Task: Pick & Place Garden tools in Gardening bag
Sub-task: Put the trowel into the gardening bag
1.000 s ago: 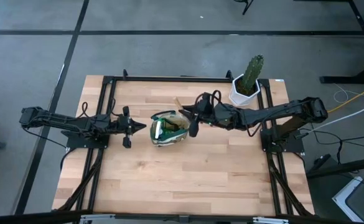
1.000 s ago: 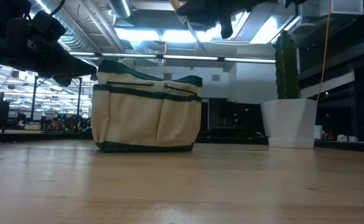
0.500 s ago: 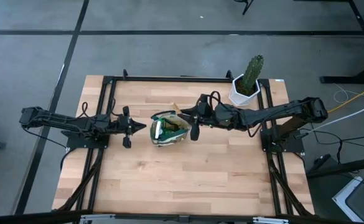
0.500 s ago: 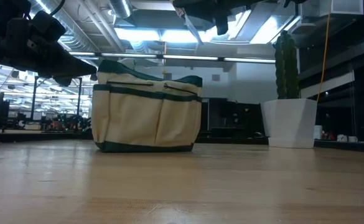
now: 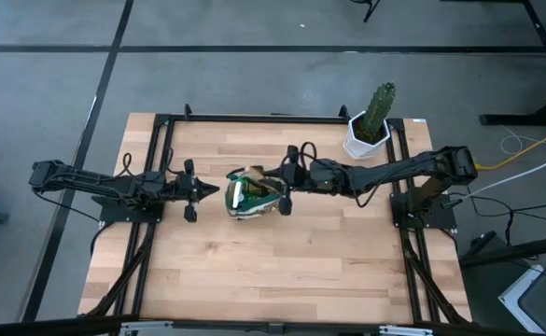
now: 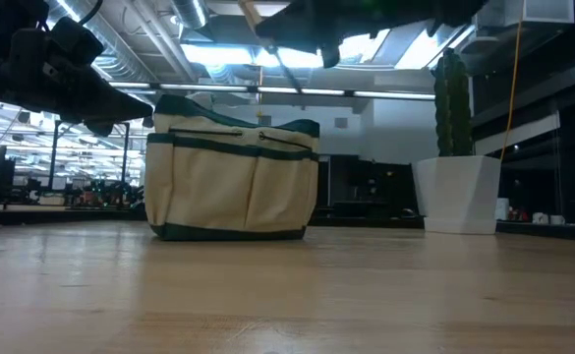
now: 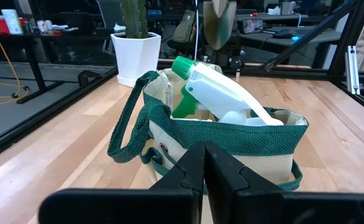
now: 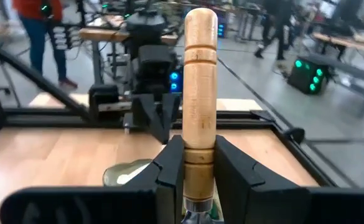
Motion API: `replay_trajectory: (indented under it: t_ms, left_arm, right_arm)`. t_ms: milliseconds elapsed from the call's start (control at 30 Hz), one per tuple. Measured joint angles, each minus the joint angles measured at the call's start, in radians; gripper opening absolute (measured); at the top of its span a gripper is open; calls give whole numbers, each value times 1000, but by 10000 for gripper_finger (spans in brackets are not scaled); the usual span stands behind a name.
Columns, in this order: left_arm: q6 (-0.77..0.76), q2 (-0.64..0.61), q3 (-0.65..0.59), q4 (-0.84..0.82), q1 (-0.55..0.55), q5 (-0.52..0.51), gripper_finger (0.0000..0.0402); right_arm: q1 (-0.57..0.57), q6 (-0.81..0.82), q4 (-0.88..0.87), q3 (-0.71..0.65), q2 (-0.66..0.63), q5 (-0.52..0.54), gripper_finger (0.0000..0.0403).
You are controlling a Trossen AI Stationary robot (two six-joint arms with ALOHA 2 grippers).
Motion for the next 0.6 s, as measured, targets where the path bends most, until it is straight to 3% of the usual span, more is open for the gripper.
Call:
replay_trajectory:
  t_ms: [233, 600]
  left_arm:
    - [0, 0, 0, 0, 0, 0, 4]
    - [0, 0, 0, 0, 0, 0, 4]
  right_arm:
    - [-40, -117, 19, 0, 55, -77, 66]
    - [-122, -153, 24, 0, 91, -200, 66]
